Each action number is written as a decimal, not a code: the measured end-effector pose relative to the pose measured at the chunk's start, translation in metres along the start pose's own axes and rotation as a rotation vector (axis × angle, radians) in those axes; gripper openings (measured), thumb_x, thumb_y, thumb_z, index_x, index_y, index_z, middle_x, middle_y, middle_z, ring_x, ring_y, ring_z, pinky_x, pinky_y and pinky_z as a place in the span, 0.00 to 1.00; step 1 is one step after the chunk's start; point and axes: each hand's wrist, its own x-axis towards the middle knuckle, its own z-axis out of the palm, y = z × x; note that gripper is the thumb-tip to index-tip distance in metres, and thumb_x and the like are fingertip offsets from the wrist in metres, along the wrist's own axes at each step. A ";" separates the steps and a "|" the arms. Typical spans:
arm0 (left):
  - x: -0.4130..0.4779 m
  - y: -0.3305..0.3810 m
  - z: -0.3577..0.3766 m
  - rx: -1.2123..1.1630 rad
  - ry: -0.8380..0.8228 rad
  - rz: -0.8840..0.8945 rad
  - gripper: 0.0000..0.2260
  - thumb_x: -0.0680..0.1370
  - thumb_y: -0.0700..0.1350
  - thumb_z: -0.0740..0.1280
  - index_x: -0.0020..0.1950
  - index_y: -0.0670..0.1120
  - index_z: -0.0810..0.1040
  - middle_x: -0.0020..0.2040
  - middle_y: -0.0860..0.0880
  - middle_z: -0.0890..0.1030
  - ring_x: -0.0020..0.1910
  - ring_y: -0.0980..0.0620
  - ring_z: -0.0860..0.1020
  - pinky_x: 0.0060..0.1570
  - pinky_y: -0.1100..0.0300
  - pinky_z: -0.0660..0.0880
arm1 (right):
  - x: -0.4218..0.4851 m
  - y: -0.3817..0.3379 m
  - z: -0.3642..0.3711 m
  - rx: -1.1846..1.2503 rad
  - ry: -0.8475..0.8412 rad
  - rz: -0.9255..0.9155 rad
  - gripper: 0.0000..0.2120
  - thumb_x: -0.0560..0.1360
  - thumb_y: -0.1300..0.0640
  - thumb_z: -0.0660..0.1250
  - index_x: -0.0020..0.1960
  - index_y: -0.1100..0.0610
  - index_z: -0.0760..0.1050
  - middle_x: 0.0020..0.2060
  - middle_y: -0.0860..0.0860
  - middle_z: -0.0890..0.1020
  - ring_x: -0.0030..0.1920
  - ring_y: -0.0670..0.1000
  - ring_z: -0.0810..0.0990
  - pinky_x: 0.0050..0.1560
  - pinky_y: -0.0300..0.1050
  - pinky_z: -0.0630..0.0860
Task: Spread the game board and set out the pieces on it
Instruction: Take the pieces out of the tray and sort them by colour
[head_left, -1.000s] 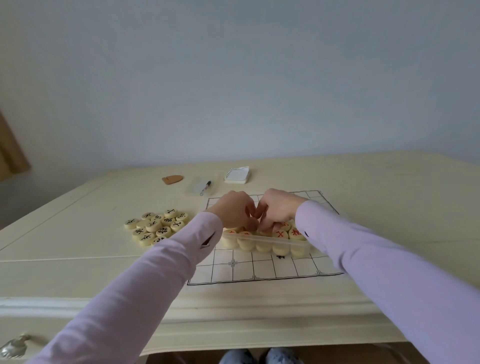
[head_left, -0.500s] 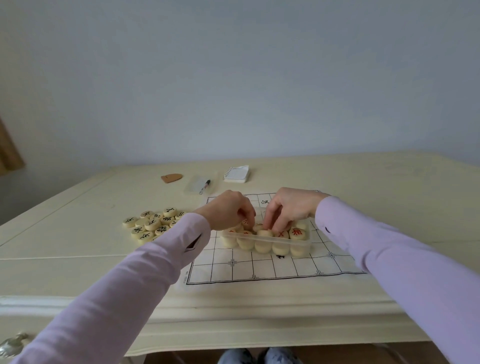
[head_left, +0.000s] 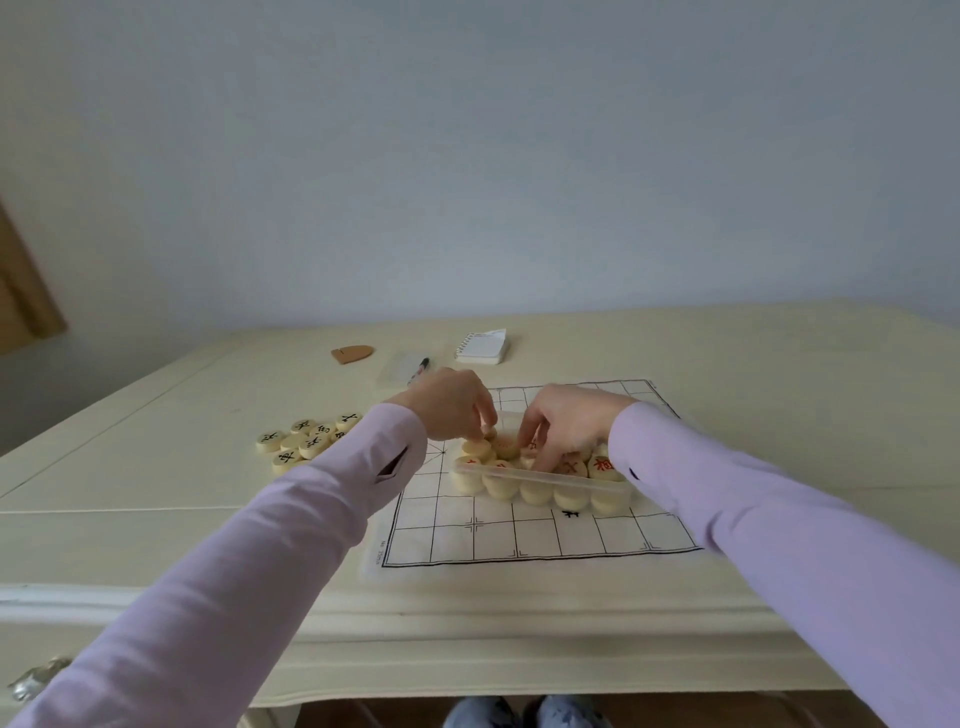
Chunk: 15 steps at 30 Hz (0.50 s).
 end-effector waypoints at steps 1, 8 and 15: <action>0.000 0.000 0.000 0.010 -0.040 -0.005 0.13 0.74 0.41 0.70 0.57 0.49 0.81 0.52 0.51 0.83 0.53 0.52 0.78 0.57 0.56 0.74 | 0.000 -0.002 -0.002 -0.057 0.031 0.006 0.25 0.65 0.57 0.77 0.61 0.53 0.76 0.48 0.48 0.78 0.46 0.51 0.80 0.40 0.41 0.75; 0.014 0.008 0.009 0.132 0.007 -0.065 0.14 0.74 0.52 0.70 0.58 0.50 0.80 0.53 0.48 0.81 0.54 0.47 0.77 0.52 0.57 0.73 | 0.009 -0.011 -0.002 0.086 0.141 -0.038 0.19 0.73 0.60 0.70 0.63 0.58 0.74 0.53 0.55 0.82 0.47 0.55 0.83 0.52 0.47 0.80; 0.012 0.001 0.010 -0.054 0.093 0.013 0.08 0.73 0.48 0.70 0.42 0.45 0.84 0.37 0.45 0.81 0.38 0.48 0.76 0.38 0.60 0.71 | 0.012 -0.007 0.003 0.375 0.143 -0.021 0.15 0.79 0.66 0.58 0.64 0.64 0.72 0.49 0.58 0.81 0.37 0.52 0.82 0.34 0.37 0.77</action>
